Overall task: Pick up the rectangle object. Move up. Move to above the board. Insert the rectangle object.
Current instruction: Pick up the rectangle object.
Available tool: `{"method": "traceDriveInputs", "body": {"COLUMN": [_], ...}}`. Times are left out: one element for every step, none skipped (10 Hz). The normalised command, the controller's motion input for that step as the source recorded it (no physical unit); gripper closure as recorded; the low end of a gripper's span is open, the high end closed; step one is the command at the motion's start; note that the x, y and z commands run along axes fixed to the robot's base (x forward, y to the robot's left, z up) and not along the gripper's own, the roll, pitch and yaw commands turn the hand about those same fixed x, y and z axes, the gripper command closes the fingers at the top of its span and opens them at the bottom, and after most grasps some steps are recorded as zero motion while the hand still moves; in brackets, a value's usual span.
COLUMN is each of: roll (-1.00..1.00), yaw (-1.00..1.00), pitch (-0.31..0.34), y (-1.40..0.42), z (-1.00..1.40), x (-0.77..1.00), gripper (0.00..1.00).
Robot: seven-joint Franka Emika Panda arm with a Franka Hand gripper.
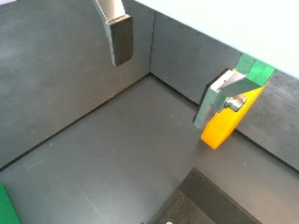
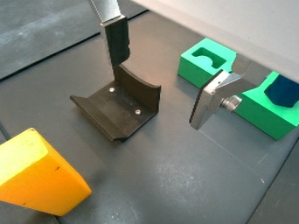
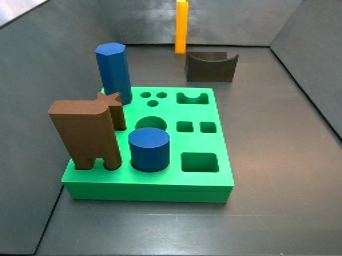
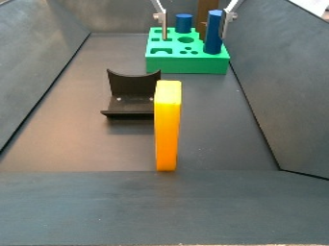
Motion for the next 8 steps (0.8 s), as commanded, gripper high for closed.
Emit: {"method": "traceDriveInputs", "body": {"roll": [0.0,0.0,-0.16,-0.19,-0.25,-0.26,-0.28,-0.35], "yaw": [0.0,0.0,-0.1,-0.08,-0.03,-0.06,-0.06,0.0], "pitch": [0.013,0.0,0.0,0.0,-0.033,-0.057,-0.066,-0.099], "y": [0.0,0.0,0.71,0.75,0.72,0.67,0.63,0.78], "z": [0.0,-0.07,-0.07,0.0,0.0,0.0,0.0,0.0], "x": [0.0,0.07,0.46,0.4,0.46,0.53,0.59,0.41], "gripper": [0.0,0.0,0.0,0.0,0.0,0.0,0.0,0.0]}}
